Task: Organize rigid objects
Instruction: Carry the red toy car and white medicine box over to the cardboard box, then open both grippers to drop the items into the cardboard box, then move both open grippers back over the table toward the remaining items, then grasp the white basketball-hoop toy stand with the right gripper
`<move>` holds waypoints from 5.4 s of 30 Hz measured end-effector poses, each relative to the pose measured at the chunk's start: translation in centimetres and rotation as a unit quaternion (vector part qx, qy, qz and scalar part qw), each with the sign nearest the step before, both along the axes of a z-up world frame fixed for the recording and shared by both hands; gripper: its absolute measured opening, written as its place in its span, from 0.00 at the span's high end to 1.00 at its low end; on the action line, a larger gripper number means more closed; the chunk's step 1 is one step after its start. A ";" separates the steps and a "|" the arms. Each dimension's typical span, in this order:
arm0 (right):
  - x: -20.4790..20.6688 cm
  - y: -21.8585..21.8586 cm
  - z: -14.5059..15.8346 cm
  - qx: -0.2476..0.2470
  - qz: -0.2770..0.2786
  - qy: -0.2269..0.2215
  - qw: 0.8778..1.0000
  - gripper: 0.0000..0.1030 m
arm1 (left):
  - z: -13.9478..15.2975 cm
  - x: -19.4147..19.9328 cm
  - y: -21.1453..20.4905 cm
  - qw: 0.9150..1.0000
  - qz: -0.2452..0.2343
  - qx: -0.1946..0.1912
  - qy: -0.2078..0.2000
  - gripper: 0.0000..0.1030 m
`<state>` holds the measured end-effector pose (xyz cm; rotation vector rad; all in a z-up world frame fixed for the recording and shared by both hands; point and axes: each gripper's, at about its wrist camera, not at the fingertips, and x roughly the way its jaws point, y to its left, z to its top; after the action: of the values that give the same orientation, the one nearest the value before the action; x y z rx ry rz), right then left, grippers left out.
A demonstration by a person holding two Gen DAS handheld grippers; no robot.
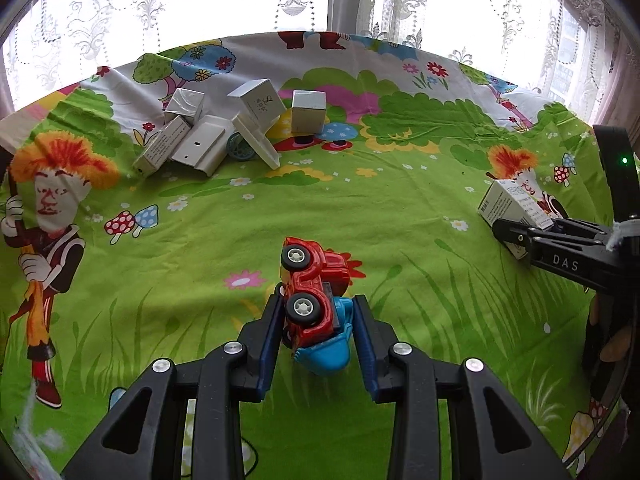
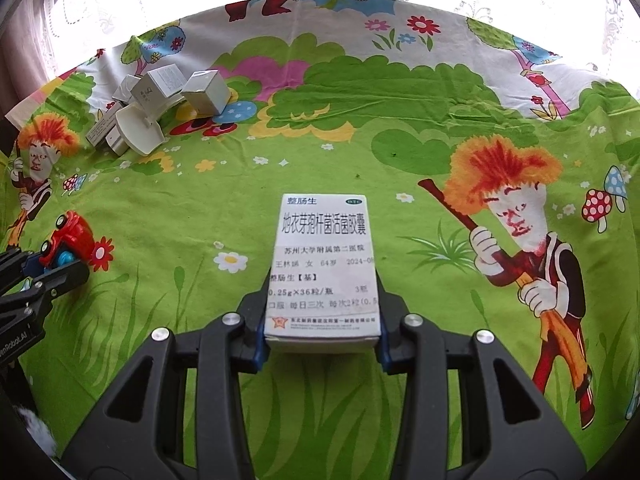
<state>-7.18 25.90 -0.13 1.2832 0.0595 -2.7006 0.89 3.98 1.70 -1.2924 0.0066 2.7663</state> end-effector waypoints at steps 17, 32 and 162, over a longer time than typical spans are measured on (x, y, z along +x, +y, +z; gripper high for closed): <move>11.4 -6.3 2.4 -0.050 0.087 0.004 0.995 0.57 | 0.2 8.4 -4.1 0.998 0.049 0.033 0.008 0.65; 17.3 -1.7 3.5 -0.062 0.069 0.019 0.995 0.57 | 0.4 10.3 2.6 0.999 -0.033 0.021 -0.006 0.65; 5.5 -10.6 3.8 -0.005 0.217 0.040 0.975 0.91 | -1.6 2.7 -10.7 0.990 0.128 0.063 -0.006 0.09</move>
<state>-1.70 15.27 3.68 1.0155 0.2993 -2.3691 3.55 -6.73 0.05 -1.3629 -0.3544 2.9090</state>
